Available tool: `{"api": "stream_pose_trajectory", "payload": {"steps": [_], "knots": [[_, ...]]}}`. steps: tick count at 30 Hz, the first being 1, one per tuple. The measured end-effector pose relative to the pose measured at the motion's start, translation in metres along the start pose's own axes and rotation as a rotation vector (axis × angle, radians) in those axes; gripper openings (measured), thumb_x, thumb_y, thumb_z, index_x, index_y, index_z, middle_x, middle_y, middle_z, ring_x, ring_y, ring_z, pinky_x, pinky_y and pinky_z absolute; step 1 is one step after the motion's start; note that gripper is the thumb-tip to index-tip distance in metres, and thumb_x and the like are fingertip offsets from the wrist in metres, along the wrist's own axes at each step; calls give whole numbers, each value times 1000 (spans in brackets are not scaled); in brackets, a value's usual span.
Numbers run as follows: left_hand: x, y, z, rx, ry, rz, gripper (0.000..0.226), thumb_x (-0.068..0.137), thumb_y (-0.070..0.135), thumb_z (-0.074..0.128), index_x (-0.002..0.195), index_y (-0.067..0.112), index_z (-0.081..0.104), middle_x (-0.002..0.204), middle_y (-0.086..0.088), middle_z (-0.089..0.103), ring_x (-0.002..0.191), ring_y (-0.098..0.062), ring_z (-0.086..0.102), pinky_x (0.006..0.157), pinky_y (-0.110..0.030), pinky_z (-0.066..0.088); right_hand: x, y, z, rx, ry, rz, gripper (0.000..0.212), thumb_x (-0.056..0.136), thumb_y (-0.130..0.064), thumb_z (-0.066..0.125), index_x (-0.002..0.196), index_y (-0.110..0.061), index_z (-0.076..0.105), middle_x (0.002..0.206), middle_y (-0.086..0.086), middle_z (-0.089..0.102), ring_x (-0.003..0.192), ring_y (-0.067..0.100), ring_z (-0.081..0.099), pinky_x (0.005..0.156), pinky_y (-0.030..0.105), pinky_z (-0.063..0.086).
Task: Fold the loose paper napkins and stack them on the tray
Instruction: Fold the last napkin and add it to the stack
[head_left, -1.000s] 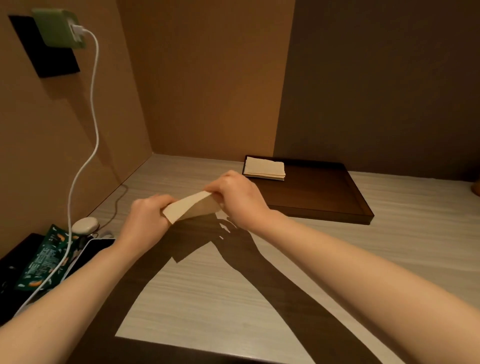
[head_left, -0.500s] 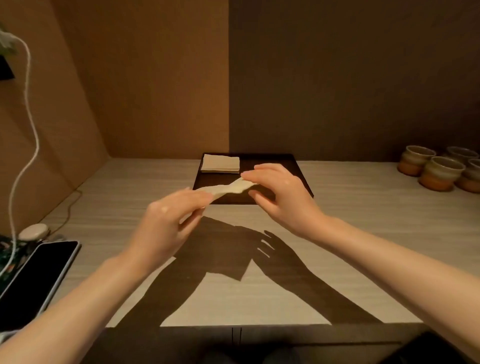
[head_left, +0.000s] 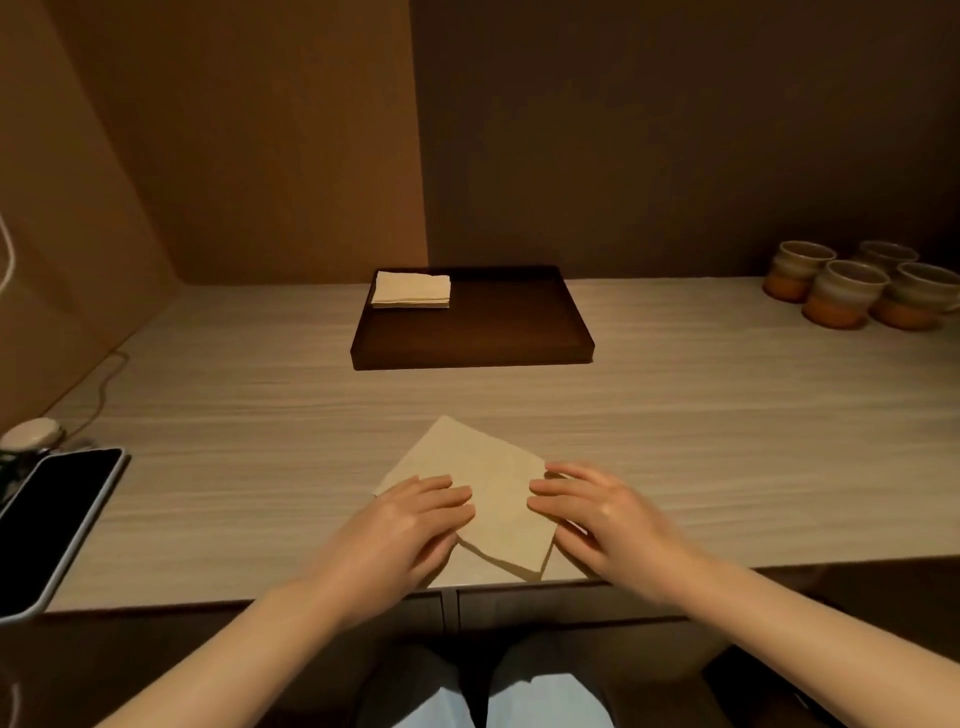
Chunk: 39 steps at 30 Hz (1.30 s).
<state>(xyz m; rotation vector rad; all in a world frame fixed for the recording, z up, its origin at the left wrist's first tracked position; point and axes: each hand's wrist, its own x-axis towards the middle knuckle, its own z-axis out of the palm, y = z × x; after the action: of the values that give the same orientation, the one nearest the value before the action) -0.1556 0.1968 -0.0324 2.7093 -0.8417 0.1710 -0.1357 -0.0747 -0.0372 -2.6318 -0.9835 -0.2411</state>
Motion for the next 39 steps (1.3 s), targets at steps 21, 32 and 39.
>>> {"api": "stream_pose_trajectory", "payload": {"steps": [21, 32, 39], "knots": [[-34, 6, 10, -142, 78, 131, 36, 89, 42, 47, 117, 31, 66, 130, 17, 58, 130, 5, 39, 116, -25, 15, -19, -28, -22, 172, -67, -68, 42, 103, -41, 35, 129, -18, 59, 124, -5, 63, 118, 4, 53, 97, 29, 47], [-50, -4, 7, -143, 201, 94, 21, 86, 36, 60, 99, 24, 73, 110, 16, 67, 108, -1, 56, 106, -29, 36, -36, -7, -11, -45, -282, -150, 61, 89, -28, 34, 150, -25, 33, 157, -6, 27, 146, 8, 16, 119, 29, 10], [-52, 2, 3, -253, 240, -98, 26, 82, 43, 62, 102, 29, 72, 96, 18, 60, 93, -3, 58, 82, -27, 49, -26, -19, -8, -44, -169, -158, 47, 94, -38, 45, 139, -23, 47, 135, -6, 52, 126, 7, 44, 105, 19, 36]]}}
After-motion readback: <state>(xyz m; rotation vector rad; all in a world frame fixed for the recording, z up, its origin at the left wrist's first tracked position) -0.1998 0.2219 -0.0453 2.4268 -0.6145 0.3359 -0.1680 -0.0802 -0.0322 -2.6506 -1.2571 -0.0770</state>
